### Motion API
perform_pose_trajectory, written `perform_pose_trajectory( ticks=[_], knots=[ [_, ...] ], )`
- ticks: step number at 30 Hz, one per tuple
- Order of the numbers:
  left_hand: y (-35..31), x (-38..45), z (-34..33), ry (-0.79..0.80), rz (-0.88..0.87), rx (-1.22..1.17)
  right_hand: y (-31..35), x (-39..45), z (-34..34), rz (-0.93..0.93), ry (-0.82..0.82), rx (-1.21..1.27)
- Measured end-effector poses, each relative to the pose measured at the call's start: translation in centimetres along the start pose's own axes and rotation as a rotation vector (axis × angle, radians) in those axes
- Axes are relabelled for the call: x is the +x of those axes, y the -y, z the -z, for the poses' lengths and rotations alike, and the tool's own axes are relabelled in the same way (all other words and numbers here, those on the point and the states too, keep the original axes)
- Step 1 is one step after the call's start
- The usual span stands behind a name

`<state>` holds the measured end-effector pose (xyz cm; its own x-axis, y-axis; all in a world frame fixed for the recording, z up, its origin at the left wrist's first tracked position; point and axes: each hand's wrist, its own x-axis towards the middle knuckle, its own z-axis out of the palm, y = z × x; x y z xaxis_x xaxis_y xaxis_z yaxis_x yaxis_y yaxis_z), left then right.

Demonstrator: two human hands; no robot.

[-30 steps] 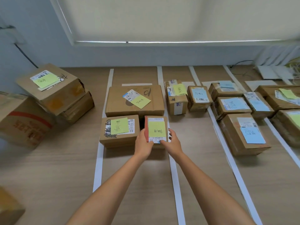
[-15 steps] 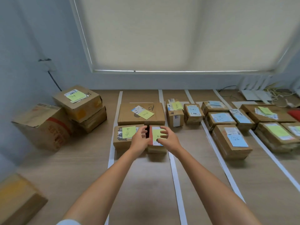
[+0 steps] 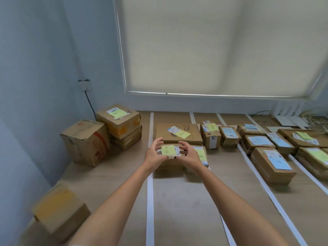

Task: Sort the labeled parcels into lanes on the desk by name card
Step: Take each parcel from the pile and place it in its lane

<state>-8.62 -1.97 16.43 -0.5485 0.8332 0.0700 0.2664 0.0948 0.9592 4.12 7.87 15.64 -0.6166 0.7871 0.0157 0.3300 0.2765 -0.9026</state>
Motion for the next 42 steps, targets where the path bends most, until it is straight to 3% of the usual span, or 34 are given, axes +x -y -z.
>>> perform_pose_trajectory(
  ticks=[13, 22, 25, 29, 42],
  knots=[
    [8.4, -4.2, 23.7, -0.013, 0.107, 0.161, 7.5, -1.5, -22.4, -0.131, 0.078, 0.145],
    [19.4, -10.1, 36.9, -0.085, 0.472, 0.372, 7.8, -4.1, -36.4, -0.291, 0.325, 0.015],
    [22.2, -11.7, 38.0, -0.021, 0.596, 0.451, 6.7, -5.1, -39.1, -0.357, 0.405, -0.086],
    [23.6, -11.9, 37.4, -0.046, 0.669, 0.349, 5.5, -6.1, -40.6, -0.392, 0.486, -0.216],
    [20.2, -7.6, 32.5, -0.052, 0.601, 0.253, 4.4, -5.6, -35.1, -0.451, 0.28, -0.104]
  ],
)
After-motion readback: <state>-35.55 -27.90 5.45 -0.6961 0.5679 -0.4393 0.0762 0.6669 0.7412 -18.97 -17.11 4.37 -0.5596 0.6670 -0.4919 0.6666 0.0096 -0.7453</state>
